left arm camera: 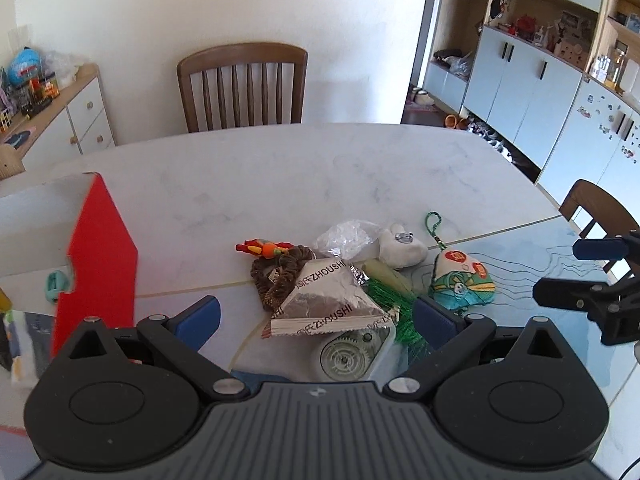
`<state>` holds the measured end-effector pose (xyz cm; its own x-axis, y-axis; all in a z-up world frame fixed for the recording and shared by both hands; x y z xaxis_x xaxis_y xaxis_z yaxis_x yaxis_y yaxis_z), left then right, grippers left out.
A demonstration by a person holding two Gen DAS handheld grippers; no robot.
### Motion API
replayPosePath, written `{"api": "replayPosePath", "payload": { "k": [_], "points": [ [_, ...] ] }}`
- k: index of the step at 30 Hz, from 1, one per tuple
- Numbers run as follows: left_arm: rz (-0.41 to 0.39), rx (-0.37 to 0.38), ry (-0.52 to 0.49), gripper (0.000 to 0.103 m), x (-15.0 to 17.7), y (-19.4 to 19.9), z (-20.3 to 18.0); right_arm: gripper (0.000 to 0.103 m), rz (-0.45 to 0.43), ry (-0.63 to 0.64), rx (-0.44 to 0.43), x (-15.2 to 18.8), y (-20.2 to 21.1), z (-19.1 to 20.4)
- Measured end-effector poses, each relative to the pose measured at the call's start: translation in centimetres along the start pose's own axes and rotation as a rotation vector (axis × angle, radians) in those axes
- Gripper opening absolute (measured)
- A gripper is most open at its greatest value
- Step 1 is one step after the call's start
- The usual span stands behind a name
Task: Organize objects
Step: 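Move both open grippers over the silver bag and the green printed pouch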
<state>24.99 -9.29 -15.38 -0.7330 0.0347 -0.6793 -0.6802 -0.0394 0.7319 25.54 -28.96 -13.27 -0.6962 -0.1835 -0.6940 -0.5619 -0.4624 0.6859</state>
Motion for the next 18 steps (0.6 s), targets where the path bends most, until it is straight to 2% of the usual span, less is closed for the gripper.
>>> {"api": "replayPosePath", "payload": {
  "k": [18],
  "points": [
    [0.104, -0.037, -0.005, 0.102, 0.4, -6.8, -1.2, 0.096, 0.107, 0.127, -0.041, 1.2, -7.1, -0.2]
  ]
}}
Point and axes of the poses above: each gripper's, at about its wrist camera, not at the fingertips, and y roughly against the way its jaws point, z to its left, x to its underside, the point moved 8 cm from there along -y, roughly the way its jaws point, and after that the axes turned 9 degrees about -x, right-handed, at the moved point
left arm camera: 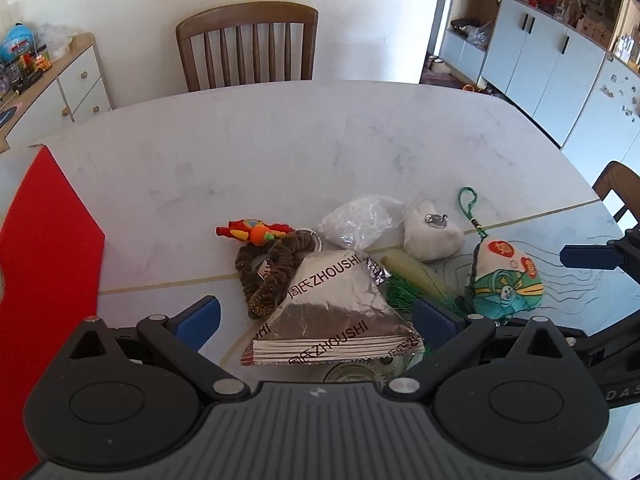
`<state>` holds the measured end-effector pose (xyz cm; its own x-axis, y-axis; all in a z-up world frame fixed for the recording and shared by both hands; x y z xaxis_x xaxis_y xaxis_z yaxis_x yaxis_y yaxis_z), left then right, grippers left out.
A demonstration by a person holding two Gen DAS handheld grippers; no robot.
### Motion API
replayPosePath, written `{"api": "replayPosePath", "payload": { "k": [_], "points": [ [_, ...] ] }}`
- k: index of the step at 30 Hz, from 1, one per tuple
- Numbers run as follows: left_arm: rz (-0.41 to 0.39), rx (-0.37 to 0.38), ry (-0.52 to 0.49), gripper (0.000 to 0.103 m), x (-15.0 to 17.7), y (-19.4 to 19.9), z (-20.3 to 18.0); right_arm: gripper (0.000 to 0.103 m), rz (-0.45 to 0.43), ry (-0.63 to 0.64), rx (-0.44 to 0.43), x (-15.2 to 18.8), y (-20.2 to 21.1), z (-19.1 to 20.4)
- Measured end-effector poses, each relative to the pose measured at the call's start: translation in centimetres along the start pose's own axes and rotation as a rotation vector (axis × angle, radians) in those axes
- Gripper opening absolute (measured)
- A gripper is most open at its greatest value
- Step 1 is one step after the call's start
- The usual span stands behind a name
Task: Organize objects
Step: 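Move both open grippers over the silver bag and the green printed pouch, then grasp the silver ZHOUSHI bag with left gripper while right grasps the green printed pouch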
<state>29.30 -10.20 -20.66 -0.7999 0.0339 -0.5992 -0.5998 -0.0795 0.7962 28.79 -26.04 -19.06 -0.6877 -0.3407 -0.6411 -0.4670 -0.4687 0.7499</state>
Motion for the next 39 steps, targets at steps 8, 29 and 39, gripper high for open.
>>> {"api": "replayPosePath", "payload": {
  "k": [8, 29, 39],
  "points": [
    [-0.012, -0.006, 0.003, 0.095, 0.1, -0.3, -0.3, 0.093, 0.014, 0.006, -0.013, 0.0, -1.7, -0.4],
    [-0.033, -0.019, -0.013, 0.052, 0.5, 1.4, -0.7, 0.07, -0.007, 0.017, -0.022, -0.3, -1.4, 0.0],
    [-0.039, 0.008, 0.0, 0.046, 1.0, 3.2, -0.6, 0.068, -0.034, -0.008, -0.021, -0.3, 1.5, 0.2]
  ]
}}
Point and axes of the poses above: each gripper's, at about its wrist camera, not at the fingertips, and y roughly against the way its jaws point, z to its left, x to its underside, the point moved 8 cm from there along -y, roughly the way its jaws point, and after that the axes turned 9 degrees about -x, right-handed, at the moved point
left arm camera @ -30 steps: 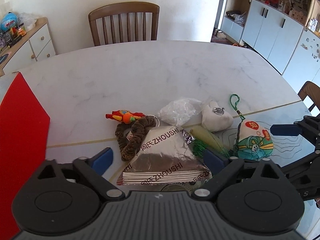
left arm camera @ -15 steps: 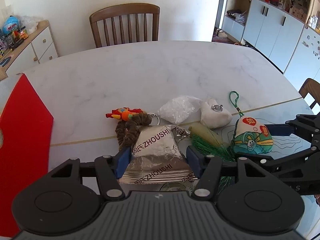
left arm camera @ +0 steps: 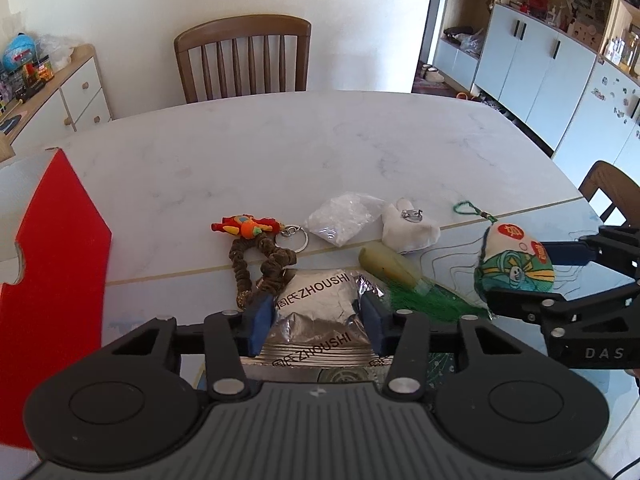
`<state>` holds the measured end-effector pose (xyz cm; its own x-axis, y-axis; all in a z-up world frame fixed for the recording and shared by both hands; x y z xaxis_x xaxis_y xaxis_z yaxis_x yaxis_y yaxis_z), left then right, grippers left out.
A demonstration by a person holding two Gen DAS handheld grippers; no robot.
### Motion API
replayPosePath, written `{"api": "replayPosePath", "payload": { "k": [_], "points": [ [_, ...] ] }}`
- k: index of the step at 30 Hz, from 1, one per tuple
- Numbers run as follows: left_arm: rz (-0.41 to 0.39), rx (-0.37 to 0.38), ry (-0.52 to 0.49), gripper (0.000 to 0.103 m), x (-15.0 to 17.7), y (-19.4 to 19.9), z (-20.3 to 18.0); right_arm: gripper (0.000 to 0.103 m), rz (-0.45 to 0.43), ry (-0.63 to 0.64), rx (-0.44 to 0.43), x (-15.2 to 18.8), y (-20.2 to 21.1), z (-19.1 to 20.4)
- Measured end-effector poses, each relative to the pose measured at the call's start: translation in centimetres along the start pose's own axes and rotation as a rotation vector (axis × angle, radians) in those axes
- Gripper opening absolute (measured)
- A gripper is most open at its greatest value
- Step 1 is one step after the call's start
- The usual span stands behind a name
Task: Organize objects
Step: 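Grasp the silver ZHOUSHI bag with left gripper while right grasps the green printed pouch, then lift and carry the silver bag and green pouch over the box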
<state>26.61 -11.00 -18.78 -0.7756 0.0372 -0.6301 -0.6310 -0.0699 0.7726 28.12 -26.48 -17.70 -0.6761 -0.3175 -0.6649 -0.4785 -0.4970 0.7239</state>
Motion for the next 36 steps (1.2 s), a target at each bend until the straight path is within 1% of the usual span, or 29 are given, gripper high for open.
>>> {"api": "replayPosePath", "payload": {
  "k": [8, 14, 21, 27, 36],
  "points": [
    [-0.01, 0.052, 0.021, 0.044, 0.3, 2.6, -0.1, 0.068, -0.018, -0.037, -0.016, 0.2, 2.2, 1.1],
    [-0.018, 0.077, 0.049, 0.044, 0.6, 4.2, 0.4, 0.068, -0.028, -0.041, -0.023, 0.3, 3.7, 2.3],
    [-0.036, 0.093, 0.097, 0.044, 0.6, 6.4, 2.0, 0.068, -0.039, -0.043, -0.034, 0.2, 5.5, 4.1],
    [-0.08, 0.101, 0.122, 0.044, 0.3, 8.7, 3.8, 0.068, -0.057, -0.023, -0.046, -0.6, 7.0, 6.4],
    [-0.134, 0.116, 0.142, 0.044, -0.5, 11.2, 7.5, 0.068, -0.079, 0.027, -0.044, -3.0, 8.3, 10.5]
  ]
}}
Point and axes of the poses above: each gripper's, at about its wrist camera, not at the fingertips, and y roughly against the way its jaws point, z to its left, x to its underside, the point moved 8 cm from there along -y, roughly the way its jaws point, and after that the axes turned 9 degrees about -x, right-handed, at the moved point
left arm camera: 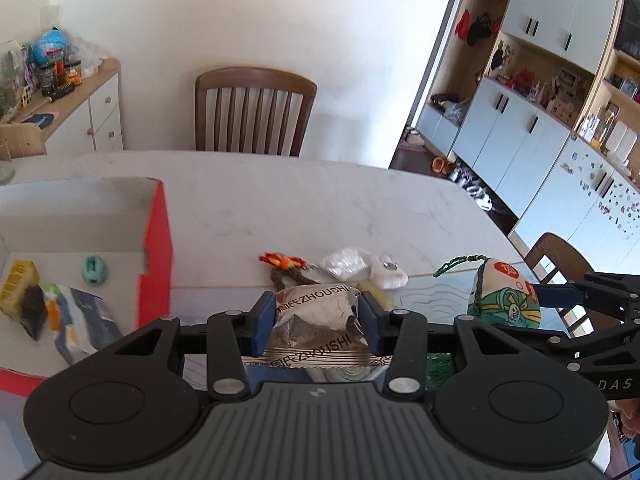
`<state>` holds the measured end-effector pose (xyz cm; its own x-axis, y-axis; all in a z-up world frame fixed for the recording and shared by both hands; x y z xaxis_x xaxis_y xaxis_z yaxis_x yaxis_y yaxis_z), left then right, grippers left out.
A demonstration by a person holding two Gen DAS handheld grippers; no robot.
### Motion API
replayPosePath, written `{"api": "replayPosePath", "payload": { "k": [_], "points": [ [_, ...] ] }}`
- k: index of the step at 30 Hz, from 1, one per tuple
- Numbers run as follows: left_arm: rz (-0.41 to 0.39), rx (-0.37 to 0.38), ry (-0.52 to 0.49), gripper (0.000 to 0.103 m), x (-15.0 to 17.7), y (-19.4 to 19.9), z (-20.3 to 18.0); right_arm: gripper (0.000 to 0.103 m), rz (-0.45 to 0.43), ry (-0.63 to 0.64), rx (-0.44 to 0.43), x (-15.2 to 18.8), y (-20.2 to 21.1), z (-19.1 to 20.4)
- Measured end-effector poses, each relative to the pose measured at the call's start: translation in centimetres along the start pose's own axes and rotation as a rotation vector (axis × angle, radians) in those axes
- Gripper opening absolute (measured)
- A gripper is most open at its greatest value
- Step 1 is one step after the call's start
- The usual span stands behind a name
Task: Organize objects
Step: 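Lift and carry the silver bag and green pouch over the box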
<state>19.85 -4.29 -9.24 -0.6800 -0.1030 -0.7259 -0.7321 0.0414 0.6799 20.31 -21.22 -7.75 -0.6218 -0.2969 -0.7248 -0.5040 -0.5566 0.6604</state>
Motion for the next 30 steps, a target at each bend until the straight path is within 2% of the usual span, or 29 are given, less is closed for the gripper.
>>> {"api": "replayPosePath", "payload": {
  "k": [7, 13, 26, 29, 30],
  "points": [
    [-0.036, -0.013, 0.005, 0.044, -1.2, 1.5, 4.0, 0.068, -0.001, 0.057, -0.003, -2.3, -0.8, 4.0],
    [-0.055, -0.046, 0.018, 0.044, -1.8, 2.7, 8.3, 0.068, -0.009, 0.07, -0.041, -4.6, -2.6, 7.7],
    [-0.097, -0.143, 0.027, 0.043, -4.2, 4.3, 18.9, 0.068, -0.02, 0.165, -0.11, -10.1, -7.8, 15.9],
    [-0.099, -0.158, 0.024, 0.023, -4.9, 3.8, 20.8, 0.068, -0.019, 0.183, -0.119, -11.3, -9.2, 17.5],
    [-0.098, -0.163, 0.025, 0.023, -5.1, 3.6, 21.3, 0.068, -0.019, 0.189, -0.121, -11.7, -9.8, 18.1]
  ]
}}
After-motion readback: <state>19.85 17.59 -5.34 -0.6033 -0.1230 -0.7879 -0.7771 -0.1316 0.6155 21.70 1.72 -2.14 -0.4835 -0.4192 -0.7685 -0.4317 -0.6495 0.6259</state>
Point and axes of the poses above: each gripper's, at about its wrist camera, not at the fingertips, and y roughly against the way its jaws point, z to its left, x to its underside, the point moved 8 cm from there along -y, roughly the way its jaws point, and after that the axes turned 9 degrees about -x, right-handed, at the moved point
